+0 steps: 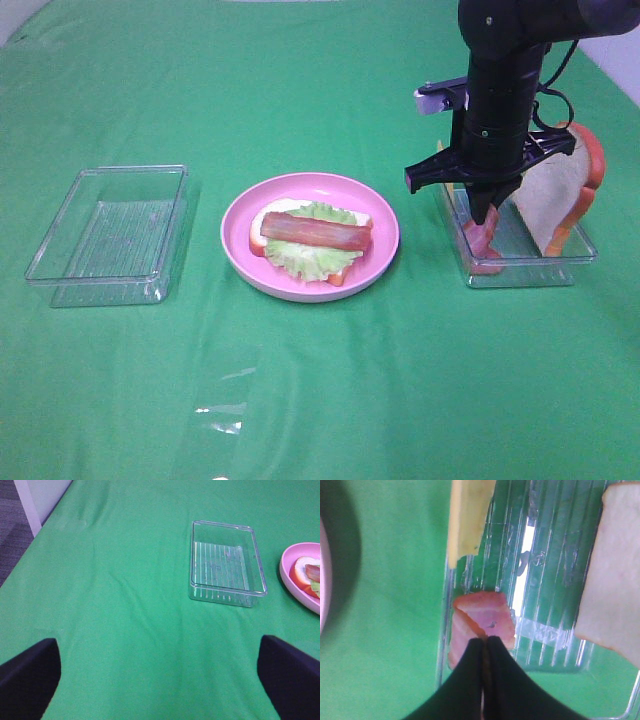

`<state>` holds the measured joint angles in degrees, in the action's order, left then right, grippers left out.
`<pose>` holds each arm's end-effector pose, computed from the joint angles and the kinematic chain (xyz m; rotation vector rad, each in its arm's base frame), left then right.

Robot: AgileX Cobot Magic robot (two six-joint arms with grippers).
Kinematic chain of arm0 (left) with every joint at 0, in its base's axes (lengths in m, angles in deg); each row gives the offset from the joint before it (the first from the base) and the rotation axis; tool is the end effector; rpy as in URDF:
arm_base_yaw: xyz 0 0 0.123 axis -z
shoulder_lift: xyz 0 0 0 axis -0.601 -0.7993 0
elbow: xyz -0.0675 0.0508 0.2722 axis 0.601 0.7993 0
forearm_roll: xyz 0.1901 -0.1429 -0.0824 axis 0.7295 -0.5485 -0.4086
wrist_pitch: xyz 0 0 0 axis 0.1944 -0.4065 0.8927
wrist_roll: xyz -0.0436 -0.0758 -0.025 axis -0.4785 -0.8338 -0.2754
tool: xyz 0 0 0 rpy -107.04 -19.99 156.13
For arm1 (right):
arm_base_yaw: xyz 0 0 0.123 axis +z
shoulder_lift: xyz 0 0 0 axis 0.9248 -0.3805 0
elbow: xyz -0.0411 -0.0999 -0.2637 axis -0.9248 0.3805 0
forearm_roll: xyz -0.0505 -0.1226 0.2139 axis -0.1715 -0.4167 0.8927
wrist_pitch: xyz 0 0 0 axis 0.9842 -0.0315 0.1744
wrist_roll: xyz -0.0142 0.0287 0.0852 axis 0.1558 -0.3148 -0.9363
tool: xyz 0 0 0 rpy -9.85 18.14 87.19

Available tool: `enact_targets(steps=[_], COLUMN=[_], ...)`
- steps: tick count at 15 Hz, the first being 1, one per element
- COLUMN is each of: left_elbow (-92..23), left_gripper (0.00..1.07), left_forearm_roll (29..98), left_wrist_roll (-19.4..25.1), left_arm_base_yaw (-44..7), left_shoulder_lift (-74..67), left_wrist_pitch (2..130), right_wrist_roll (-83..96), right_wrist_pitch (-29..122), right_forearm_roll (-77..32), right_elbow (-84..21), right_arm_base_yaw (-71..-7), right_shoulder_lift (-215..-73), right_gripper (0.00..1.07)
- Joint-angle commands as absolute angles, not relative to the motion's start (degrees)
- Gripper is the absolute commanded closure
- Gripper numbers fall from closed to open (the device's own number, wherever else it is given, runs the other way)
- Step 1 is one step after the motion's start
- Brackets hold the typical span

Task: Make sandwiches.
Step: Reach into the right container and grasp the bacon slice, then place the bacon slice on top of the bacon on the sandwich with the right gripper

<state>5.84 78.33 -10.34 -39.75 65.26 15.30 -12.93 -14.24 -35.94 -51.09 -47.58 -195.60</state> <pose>-0.0094 0.0001 0.2821 -0.2169 2.0248 -0.0652 0.3967 0.1263 0.1619 -0.3020 2.9730 -0.2444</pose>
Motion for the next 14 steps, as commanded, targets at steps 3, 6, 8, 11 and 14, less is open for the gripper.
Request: enact_targets(steps=[3, 6, 8, 11, 14], left_elbow=[5.90, 5.90, 5.90, 5.90, 5.90], left_gripper=[0.07, 0.07, 0.07, 0.07, 0.07], left_forearm_roll=[78.28, 78.28, 78.28, 78.28, 78.28], left_wrist_roll=[-10.57, -10.57, -10.57, -10.57, -10.57], left_arm_base_yaw=[-40.03, -40.03, -40.03, -40.03, -40.03], left_shoulder_lift=[66.07, 66.07, 66.07, 66.07, 66.07], left_wrist_pitch=[15.42, 15.42, 15.42, 15.42, 15.42], right_wrist_roll=[-10.93, -10.53, -8.81, -8.46, -8.06], right_wrist_pitch=[-15.73, -16.82, -19.80, -21.23, -21.46], right_forearm_roll=[-36.29, -36.34, -36.29, -34.34, -33.25], right_elbow=[-51.38, -51.38, -51.38, -51.38, -51.38], right_arm_base_yaw=[-47.64, -47.64, -47.64, -47.58, -47.52], right_shoulder_lift=[-194.62, -190.73, -185.51, -179.15, -175.89], right_gripper=[1.07, 1.07, 1.07, 1.07, 1.07])
